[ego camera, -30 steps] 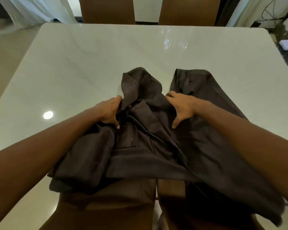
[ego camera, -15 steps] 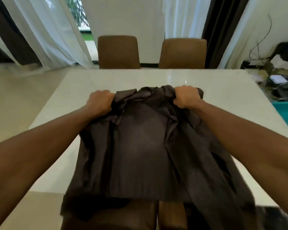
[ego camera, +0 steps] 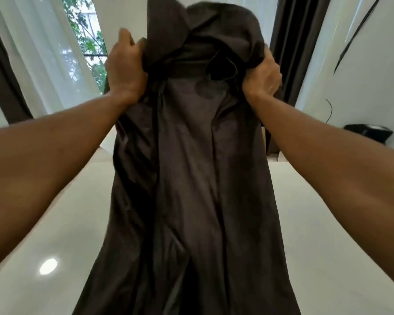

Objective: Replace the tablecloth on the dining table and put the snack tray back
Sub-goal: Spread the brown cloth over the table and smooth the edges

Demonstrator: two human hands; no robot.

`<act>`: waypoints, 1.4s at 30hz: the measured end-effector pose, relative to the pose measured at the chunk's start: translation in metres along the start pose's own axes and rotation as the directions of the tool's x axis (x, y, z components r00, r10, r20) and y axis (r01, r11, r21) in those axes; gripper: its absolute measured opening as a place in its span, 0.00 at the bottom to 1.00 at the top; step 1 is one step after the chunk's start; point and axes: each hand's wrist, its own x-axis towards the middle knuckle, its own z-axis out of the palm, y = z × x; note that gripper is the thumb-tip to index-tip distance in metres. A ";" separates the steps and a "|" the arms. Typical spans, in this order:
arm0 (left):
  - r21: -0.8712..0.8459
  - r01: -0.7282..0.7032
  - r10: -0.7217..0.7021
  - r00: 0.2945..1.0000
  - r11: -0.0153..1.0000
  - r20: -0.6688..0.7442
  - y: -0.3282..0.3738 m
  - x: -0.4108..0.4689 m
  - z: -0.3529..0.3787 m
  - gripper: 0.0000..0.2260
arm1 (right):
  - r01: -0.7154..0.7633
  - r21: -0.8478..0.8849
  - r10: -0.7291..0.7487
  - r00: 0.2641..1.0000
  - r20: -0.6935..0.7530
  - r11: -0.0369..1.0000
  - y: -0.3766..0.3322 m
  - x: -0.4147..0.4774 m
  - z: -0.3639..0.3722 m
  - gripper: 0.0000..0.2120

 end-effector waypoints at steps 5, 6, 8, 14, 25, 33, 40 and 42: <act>-0.071 -0.093 0.101 0.988 0.993 0.116 -0.033 -0.126 0.007 0.05 | 0.091 -0.012 -0.086 0.971 0.222 0.996 0.081 -0.066 0.011 0.13; -0.090 -0.103 0.119 0.974 0.991 0.193 -0.047 -0.168 0.002 0.07 | 0.132 -0.030 -0.117 0.945 0.305 0.991 0.107 -0.096 0.011 0.13; -0.092 -0.191 0.213 0.889 0.977 0.406 -0.081 -0.251 -0.002 0.09 | 0.251 -0.079 -0.173 0.831 0.529 0.965 0.157 -0.158 0.003 0.16; -0.179 -0.420 0.296 0.234 0.890 0.926 -0.133 -0.426 -0.048 0.24 | 0.400 -0.210 0.227 0.005 0.974 0.892 0.221 -0.305 -0.043 0.11; -0.106 -0.135 0.166 0.594 0.985 0.787 -0.101 -0.381 -0.035 0.14 | 0.197 -0.289 0.270 0.118 0.956 0.937 0.180 -0.282 -0.009 0.17; 0.222 -0.146 -0.189 0.211 0.964 0.959 -0.143 -0.349 0.069 0.59 | 0.627 -0.419 0.486 0.074 0.871 0.657 0.247 -0.288 0.042 0.66; 0.161 -0.271 -0.128 0.136 0.949 0.982 -0.157 -0.334 0.114 0.31 | 0.605 -0.385 0.391 0.129 0.911 0.697 0.242 -0.277 0.061 0.19; 0.117 -0.208 -0.027 0.394 0.971 0.919 -0.156 -0.319 0.107 0.15 | 0.506 -0.418 0.230 0.392 0.891 0.755 0.246 -0.258 0.058 0.15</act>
